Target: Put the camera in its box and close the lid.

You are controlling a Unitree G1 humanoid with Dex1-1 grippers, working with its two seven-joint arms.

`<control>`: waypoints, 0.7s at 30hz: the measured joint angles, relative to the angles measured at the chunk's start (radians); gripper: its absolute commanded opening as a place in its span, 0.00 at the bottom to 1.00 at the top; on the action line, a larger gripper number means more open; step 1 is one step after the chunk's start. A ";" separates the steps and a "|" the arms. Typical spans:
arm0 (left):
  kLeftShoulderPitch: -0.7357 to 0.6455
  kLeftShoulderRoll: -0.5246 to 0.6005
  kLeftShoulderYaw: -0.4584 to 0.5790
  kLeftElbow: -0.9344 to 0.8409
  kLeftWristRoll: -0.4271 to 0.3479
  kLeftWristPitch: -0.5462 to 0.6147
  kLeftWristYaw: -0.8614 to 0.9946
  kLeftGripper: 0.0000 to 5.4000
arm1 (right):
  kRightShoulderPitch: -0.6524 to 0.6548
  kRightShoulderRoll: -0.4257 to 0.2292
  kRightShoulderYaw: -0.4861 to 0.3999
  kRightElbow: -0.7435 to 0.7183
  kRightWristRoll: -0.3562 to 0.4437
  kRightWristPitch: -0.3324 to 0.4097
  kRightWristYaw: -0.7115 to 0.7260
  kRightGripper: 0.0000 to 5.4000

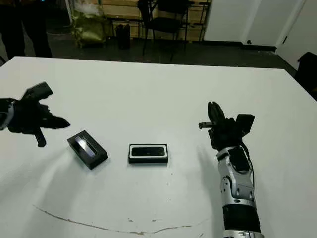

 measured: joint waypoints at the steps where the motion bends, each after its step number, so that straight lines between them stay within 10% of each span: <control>1: -0.012 0.000 -0.020 0.010 0.015 -0.002 -0.016 0.00 | 0.000 -0.002 0.000 -0.005 0.002 0.001 -0.001 0.00; 21: -0.213 0.057 -0.237 0.143 0.295 -0.251 -0.442 0.00 | 0.006 -0.021 0.001 -0.083 -0.011 0.055 -0.034 0.00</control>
